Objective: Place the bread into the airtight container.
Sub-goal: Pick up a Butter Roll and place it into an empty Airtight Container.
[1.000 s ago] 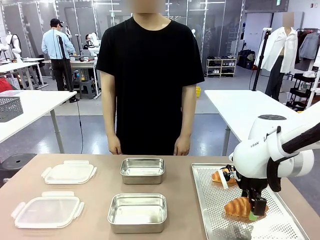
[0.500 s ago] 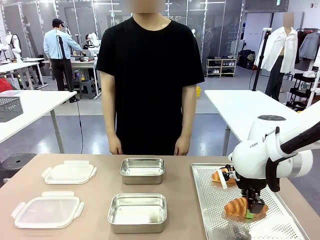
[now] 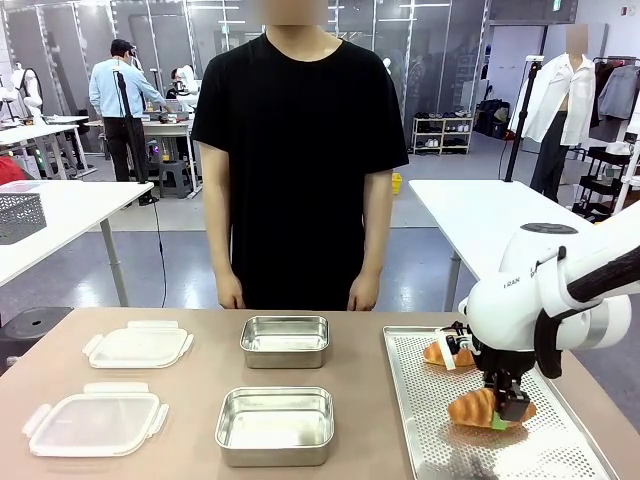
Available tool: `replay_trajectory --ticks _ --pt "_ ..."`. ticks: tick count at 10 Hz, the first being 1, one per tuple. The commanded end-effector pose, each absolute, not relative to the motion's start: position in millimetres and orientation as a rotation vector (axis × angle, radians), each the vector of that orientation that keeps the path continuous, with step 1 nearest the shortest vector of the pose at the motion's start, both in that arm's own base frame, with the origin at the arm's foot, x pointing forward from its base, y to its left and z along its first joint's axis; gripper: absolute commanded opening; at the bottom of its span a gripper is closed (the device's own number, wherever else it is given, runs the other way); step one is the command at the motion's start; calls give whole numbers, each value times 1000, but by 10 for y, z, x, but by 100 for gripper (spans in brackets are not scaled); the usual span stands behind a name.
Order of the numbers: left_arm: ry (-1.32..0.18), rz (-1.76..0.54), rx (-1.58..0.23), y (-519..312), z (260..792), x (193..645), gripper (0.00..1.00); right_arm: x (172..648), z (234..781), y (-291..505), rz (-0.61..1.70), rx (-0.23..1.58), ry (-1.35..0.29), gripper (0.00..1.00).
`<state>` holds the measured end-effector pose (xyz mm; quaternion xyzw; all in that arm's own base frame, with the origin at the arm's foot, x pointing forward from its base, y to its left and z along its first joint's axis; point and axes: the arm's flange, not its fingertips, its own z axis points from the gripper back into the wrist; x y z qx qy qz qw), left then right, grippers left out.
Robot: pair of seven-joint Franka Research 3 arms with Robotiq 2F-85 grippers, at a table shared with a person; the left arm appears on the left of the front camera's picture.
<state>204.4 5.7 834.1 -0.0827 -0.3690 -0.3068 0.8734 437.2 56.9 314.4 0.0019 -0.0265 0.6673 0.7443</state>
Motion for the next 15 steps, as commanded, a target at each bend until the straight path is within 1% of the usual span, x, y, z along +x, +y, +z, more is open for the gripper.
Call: replay_trajectory --ticks 1,4,7,9,11,13,15 --pt "-773 -647 -175 49 8358 2038 100 4224 3450 550 1459 10 -110 64" --pt "-773 -647 -175 49 8358 2038 100 4110 3764 648 1462 -10 -172 64" --pt "-773 -647 -175 49 8358 2038 100 4068 4011 1080 1474 -18 -172 64" --pt "-773 -647 -175 49 8358 2038 100 4023 4169 1613 1496 -40 -205 64" --pt "-773 -647 -175 49 8358 2038 100 4020 4219 2228 1509 -68 -154 64" --pt "-773 -647 -175 49 8358 2038 100 3992 4241 2814 1503 -30 -168 64" --pt "-773 -647 -175 49 8358 2038 100 3872 4206 3196 1540 40 -185 64"
